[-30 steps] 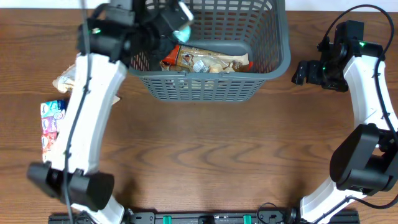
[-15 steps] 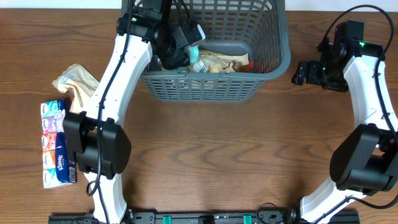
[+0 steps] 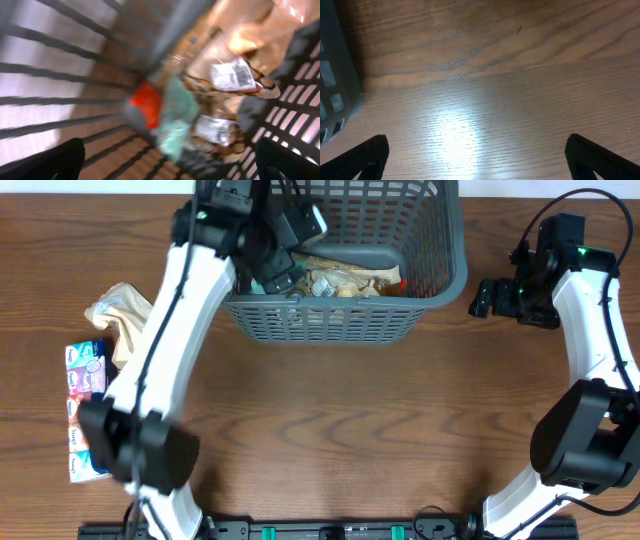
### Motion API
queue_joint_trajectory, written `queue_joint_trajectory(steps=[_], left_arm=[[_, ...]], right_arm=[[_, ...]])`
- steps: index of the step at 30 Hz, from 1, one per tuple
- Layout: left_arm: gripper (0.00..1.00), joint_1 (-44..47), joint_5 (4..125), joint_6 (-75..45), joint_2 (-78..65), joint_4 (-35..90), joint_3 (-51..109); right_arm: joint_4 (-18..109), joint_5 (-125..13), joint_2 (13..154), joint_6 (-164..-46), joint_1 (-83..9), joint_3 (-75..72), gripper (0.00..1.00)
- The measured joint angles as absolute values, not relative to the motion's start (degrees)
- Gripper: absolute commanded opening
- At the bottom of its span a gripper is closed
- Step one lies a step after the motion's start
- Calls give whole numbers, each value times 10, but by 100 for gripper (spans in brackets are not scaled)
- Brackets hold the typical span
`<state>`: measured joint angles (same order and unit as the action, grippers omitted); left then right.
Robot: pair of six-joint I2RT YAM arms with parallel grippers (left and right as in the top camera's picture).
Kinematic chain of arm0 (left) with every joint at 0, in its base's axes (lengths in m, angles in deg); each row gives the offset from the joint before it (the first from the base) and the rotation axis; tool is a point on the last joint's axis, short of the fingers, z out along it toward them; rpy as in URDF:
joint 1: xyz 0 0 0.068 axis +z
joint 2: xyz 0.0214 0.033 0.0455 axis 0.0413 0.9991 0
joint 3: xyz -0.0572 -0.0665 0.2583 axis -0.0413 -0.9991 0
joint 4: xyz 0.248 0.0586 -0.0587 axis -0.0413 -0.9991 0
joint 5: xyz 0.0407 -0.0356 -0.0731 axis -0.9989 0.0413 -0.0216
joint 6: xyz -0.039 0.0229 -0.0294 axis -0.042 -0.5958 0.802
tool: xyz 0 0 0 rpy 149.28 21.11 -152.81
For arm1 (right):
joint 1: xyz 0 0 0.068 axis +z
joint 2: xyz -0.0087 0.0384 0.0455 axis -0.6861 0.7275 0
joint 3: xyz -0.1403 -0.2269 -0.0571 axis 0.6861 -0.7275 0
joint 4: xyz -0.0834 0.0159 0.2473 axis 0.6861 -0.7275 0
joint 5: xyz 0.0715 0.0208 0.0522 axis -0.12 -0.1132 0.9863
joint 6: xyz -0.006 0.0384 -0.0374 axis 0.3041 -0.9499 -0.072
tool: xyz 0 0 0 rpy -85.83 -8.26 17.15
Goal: Pack container
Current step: 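Withdraw the left gripper toward the Kleenex tissue packs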
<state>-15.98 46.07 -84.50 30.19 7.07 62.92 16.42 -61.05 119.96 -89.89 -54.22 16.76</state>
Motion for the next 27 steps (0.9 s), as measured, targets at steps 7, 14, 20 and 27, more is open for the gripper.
queue_joint_trajectory(steps=[7,14,20,27], left_arm=[[99,-157,386,-763,139,82,631],[99,-59,317,-575,28,-20,637],[99,65,291,-471,21,-165,621],[99,191,298,-448,-13,-115,461]], right_arm=[[164,-611,1200,-896,-542,168,99],[165,-611,1200,-894,-542,168,99],[165,-611,1200,-893,-542,168,99],[166,-611,1200,-891,-542,167,99]])
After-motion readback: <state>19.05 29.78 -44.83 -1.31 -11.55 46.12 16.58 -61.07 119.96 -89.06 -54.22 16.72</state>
